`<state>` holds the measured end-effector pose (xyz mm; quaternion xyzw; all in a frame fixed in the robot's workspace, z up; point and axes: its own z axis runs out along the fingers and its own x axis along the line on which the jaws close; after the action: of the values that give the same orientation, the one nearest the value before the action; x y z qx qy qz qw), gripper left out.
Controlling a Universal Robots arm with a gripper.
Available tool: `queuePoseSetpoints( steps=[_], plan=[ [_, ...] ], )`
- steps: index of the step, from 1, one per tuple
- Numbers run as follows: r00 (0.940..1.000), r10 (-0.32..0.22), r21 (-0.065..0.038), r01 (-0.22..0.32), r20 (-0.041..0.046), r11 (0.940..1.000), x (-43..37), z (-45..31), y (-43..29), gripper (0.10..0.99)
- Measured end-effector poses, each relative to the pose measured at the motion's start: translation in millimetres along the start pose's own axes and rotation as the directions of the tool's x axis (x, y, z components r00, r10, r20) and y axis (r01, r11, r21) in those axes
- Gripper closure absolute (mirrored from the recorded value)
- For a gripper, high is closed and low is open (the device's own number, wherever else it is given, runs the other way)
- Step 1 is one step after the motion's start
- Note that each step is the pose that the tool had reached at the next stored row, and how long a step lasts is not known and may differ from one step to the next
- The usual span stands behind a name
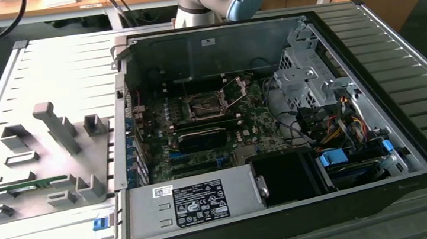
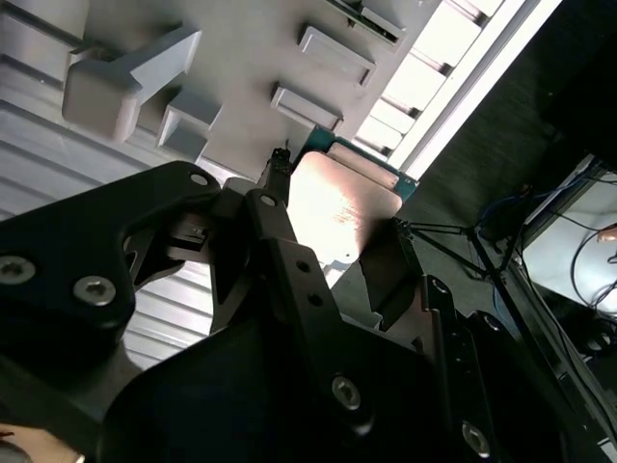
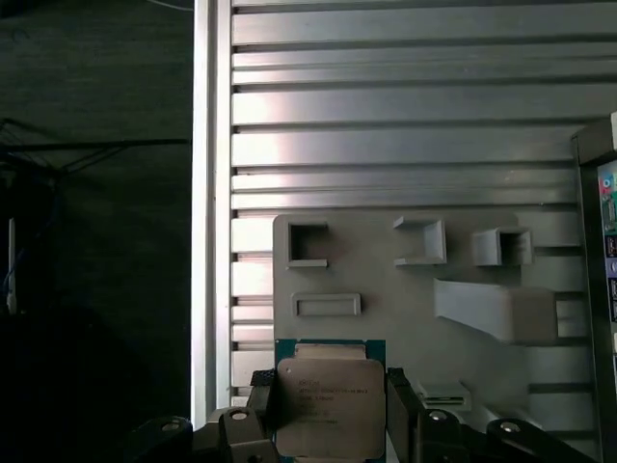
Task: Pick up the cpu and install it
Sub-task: 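Pick up the cpu and move it towards the insertion slot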
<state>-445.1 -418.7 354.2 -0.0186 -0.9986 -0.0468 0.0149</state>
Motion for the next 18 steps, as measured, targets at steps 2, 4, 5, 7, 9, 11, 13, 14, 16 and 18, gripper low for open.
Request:
queuePoseSetpoints(
  steps=[2,4,5,7,9,11,13,14,16,18],
  plan=[
    [1.0000,0.001,0.000,-0.001,0.0000,1.0000,0.1,-4.6,0.4,0.545],
    [1.0000,0.002,0.000,-0.002,0.0002,1.0000,0.3,-9.1,0.9,0.545],
    [1.0000,0.003,0.000,-0.003,0.0004,1.0000,0.3,-11.2,1.1,0.545],
    [1.0000,0.004,0.000,-0.004,0.0003,1.0000,0.5,-15.0,1.4,0.545],
    [1.0000,0.006,0.000,-0.006,0.0005,1.0000,0.6,-19.3,1.9,0.545],
    [1.0000,0.007,0.000,-0.007,0.0007,1.0000,0.7,-23.2,2.3,0.545],
    [1.0000,0.009,0.000,-0.009,0.0008,1.0000,0.9,-27.3,2.7,0.545],
    [1.0000,0.009,0.000,-0.009,0.0009,1.0000,0.9,-29.2,2.8,0.545],
    [0.9999,0.011,0.000,-0.011,0.0010,0.9999,1.0,-33.2,3.2,0.545],
    [0.9999,0.012,0.000,-0.012,0.0012,0.9999,1.2,-36.9,3.6,0.545]
  ],
)
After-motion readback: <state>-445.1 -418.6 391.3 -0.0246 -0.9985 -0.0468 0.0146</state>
